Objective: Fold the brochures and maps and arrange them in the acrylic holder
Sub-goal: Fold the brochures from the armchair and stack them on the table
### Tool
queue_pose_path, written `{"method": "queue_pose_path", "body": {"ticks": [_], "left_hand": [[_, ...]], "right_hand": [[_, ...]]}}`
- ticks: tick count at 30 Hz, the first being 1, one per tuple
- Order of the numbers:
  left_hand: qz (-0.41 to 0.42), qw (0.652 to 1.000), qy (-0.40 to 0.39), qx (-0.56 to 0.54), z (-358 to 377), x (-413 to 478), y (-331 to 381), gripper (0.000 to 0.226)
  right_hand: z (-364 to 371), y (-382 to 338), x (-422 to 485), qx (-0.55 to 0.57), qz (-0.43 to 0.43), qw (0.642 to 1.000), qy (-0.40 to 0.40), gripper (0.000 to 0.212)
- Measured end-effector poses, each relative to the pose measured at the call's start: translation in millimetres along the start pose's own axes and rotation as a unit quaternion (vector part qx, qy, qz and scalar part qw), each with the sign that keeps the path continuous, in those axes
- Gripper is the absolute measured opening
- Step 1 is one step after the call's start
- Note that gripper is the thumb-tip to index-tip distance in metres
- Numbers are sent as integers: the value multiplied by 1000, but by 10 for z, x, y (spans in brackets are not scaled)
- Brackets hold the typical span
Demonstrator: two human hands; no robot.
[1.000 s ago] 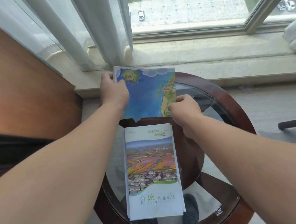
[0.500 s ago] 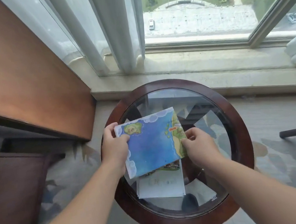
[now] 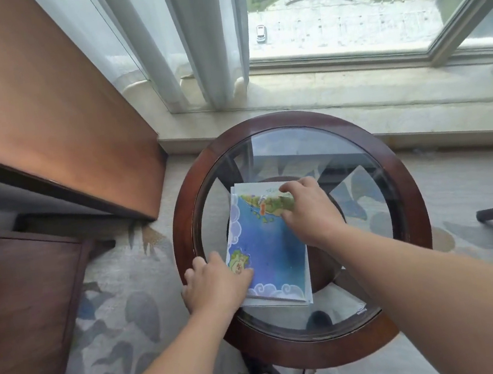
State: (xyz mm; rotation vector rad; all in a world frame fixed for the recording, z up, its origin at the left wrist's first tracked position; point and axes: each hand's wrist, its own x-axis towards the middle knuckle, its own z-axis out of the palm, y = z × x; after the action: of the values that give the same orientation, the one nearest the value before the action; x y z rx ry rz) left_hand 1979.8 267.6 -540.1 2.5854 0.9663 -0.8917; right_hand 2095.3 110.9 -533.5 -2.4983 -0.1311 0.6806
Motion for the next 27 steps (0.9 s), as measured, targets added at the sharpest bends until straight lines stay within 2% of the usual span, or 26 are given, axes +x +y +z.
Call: {"method": "queue_pose_path", "body": {"ticks": [2, 4, 6, 7, 9, 11, 14, 19, 24, 27], "left_hand": [[23, 999, 31, -12, -27, 33, 75, 66], [39, 995, 36, -83, -67, 88, 197, 64], [40, 988, 20, -149, -93, 133, 335, 60], [39, 987, 12, -154, -99, 143, 392, 59], [26, 990, 1, -137, -91, 158, 455, 59], [9, 991, 0, -131, -85, 200, 463, 59], [-23, 986, -6, -163, -105, 285, 469, 57], [-92, 968, -45, -229, -121, 356, 556, 60], [-134, 942, -61, -300, -86, 369, 555, 65], [-131, 921, -61, -361, -87, 350, 566, 52]], "right_hand": [[32, 27, -104, 21, -2, 999, 38, 53], [52, 60, -202, 58, 82, 993, 64, 53], [87, 68, -290, 104, 205, 973, 18, 49], [126, 67, -335, 129, 235, 963, -20, 48], [212, 66, -392, 173, 234, 955, -51, 42], [246, 50, -398, 193, 223, 954, -46, 39], [274, 52, -377, 218, 252, 942, -44, 40], [350, 69, -334, 218, 281, 934, -37, 41], [356, 129, -296, 228, 295, 928, -21, 30], [365, 190, -264, 231, 295, 927, -20, 23]]}}
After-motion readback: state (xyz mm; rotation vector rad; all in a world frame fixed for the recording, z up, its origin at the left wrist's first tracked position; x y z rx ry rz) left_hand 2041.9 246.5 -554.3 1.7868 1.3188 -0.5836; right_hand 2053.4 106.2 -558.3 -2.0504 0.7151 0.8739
